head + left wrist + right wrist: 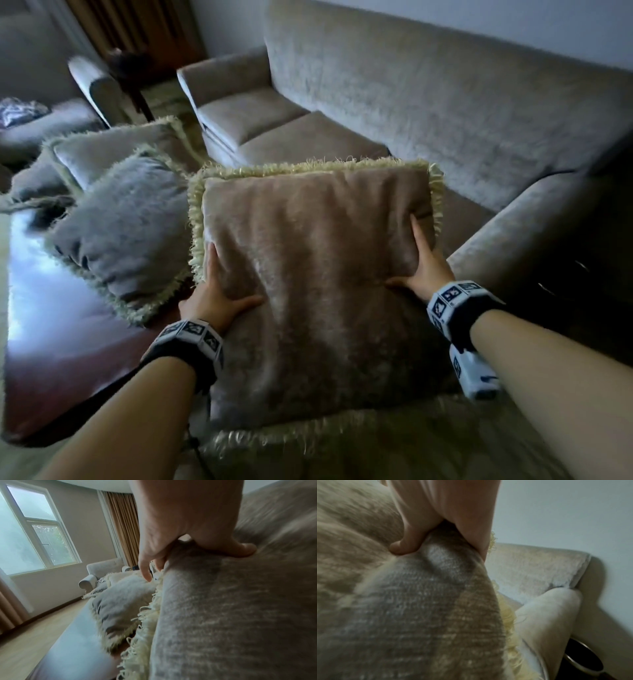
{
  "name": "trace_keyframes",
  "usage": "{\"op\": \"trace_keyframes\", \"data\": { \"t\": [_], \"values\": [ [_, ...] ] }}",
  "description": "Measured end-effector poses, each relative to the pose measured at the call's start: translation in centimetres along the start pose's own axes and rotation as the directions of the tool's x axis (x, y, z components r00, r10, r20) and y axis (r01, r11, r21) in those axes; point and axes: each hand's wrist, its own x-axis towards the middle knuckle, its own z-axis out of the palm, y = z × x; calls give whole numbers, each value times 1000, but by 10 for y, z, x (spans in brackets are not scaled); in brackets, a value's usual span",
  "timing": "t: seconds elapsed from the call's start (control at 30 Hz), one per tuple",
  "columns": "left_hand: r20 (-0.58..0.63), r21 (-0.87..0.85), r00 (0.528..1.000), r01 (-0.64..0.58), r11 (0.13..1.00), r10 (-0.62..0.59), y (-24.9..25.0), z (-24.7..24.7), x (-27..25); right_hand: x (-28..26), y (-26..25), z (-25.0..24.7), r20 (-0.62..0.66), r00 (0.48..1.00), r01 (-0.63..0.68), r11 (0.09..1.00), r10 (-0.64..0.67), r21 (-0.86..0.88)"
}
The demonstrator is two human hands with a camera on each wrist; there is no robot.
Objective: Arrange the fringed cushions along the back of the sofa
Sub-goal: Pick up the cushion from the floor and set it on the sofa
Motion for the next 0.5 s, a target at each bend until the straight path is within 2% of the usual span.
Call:
{"op": "trace_keyframes", "data": {
  "t": [0.1, 0.2, 0.3, 0.37, 0.5],
  "values": [
    [-31, -82, 997, -69, 994, 67, 37, -38, 28, 22, -35, -36, -44, 999, 23, 997, -20, 74],
    [20, -208, 988, -145, 967, 152, 67, -71, 69, 47, -61, -61, -121, 991, 64, 996, -55, 70],
    [116, -248, 958, -229, 941, 264, 94, -90, 117, 67, -80, -88, -207, 978, 2, 1000, 3, 27],
    [123, -266, 935, -293, 918, 334, 118, -96, 150, 81, -87, -106, -279, 960, -36, 999, 27, -26],
    [110, -286, 901, -377, 881, 420, 172, -97, 207, 115, -88, -135, -392, 917, -80, 997, 72, -4]
  ]
}}
